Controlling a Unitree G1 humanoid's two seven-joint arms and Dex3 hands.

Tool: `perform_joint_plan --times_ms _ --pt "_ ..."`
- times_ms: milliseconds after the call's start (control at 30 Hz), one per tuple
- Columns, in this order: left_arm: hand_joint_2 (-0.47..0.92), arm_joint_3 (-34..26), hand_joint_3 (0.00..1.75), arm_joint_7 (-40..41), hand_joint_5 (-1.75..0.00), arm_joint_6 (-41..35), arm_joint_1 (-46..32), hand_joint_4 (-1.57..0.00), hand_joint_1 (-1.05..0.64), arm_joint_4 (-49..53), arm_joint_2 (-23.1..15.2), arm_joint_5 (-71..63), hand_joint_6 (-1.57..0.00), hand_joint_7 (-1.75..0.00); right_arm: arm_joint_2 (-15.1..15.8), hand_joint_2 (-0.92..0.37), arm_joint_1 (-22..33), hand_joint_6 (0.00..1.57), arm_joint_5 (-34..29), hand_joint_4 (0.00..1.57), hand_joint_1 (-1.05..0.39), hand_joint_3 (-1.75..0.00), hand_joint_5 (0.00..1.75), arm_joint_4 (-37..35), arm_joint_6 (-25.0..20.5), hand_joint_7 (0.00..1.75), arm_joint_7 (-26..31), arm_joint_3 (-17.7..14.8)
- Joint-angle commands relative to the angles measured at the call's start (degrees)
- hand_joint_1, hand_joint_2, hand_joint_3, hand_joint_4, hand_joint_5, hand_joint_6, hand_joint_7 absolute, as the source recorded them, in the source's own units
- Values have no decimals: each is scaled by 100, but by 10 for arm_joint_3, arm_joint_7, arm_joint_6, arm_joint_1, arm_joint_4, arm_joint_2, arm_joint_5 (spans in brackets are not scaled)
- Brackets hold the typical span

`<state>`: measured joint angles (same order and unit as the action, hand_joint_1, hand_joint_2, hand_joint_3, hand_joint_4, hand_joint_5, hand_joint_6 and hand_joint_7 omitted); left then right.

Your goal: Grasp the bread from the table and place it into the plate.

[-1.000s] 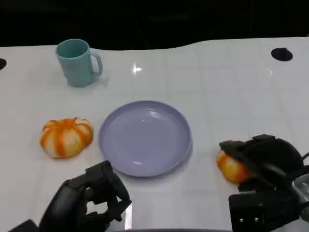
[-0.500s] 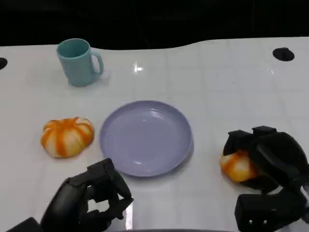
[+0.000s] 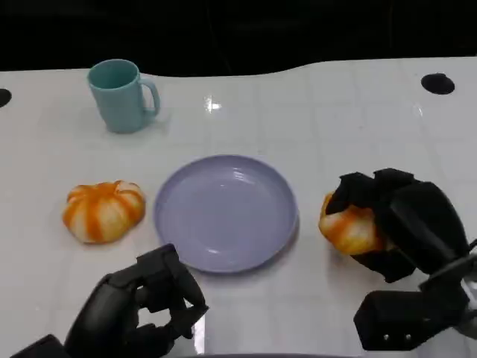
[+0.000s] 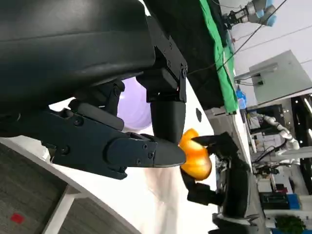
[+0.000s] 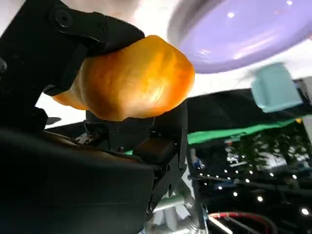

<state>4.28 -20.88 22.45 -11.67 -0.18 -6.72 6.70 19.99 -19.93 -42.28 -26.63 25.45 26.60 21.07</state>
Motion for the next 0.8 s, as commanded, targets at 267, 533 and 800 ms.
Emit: perform_joint_plan --times_ms 267,533,800 --pt "92 5 33 4 -175 1 -6 -69 -53 -6 0 -4 -60 -158 -59 -25 -52 72 36 97 -16 -135 175 27 -8 175 -75 -3" --pt "92 8 34 7 -175 -5 -13 -68 -54 -18 2 -7 -59 -158 -124 -26 -126 73 48 98 -13 -137 175 -57 -5 175 -100 15" --pt "92 9 33 2 -175 -14 -18 -67 -53 -25 3 1 -58 -156 -179 -28 -187 72 60 97 -14 -134 175 -151 -26 175 -129 28"
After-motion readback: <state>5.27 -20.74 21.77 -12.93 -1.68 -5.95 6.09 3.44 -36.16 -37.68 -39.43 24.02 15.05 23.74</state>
